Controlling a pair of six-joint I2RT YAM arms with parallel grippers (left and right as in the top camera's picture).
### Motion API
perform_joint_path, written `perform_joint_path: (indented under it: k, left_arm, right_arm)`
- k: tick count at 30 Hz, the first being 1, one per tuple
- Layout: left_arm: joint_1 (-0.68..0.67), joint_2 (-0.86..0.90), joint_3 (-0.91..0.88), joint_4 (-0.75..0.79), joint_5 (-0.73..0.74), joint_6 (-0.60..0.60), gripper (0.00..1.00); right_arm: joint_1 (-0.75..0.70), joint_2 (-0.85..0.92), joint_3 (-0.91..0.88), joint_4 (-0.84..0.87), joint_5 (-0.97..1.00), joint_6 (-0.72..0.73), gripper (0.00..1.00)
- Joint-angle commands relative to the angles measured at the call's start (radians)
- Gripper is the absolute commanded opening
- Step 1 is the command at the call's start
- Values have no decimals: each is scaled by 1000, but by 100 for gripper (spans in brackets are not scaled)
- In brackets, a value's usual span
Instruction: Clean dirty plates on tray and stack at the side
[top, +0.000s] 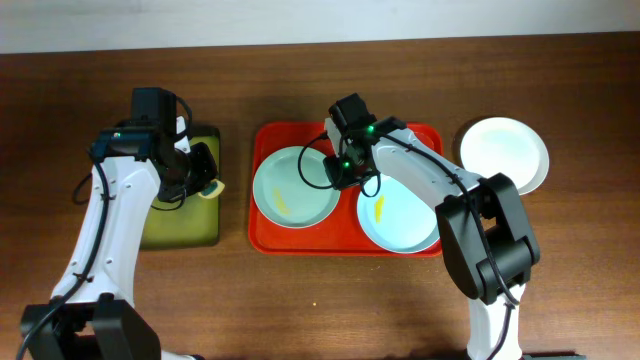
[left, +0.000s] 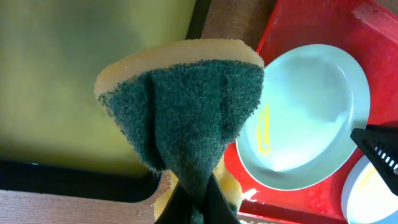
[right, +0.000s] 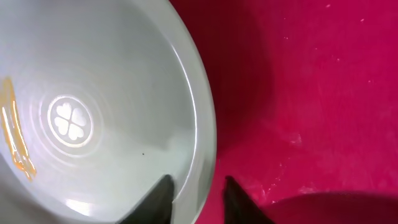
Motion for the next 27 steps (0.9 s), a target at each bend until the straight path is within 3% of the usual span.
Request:
perform_joint_path:
  k: [1, 3, 4, 5, 15, 27]
  left_arm:
    - [0, -14, -8, -1, -7, 17, 0]
    - [0, -14, -8, -1, -7, 18, 0]
    - [0, -14, -8, -1, -7, 17, 0]
    - [0, -14, -8, -1, -7, 17, 0]
    - [-2, -14, -8, -1, -3, 26, 0]
    - [-121, -14, -8, 52, -6, 57, 0]
  right_arm:
    - [2, -4, 16, 1, 5, 0, 41]
    - [0, -4, 16, 1, 5, 0, 46]
    - [0, -4, 16, 1, 5, 0, 58]
    - [0, -4, 16, 1, 5, 0, 100]
    - [0, -4, 16, 1, 5, 0, 99]
    - [0, -4, 16, 1, 5, 0, 99]
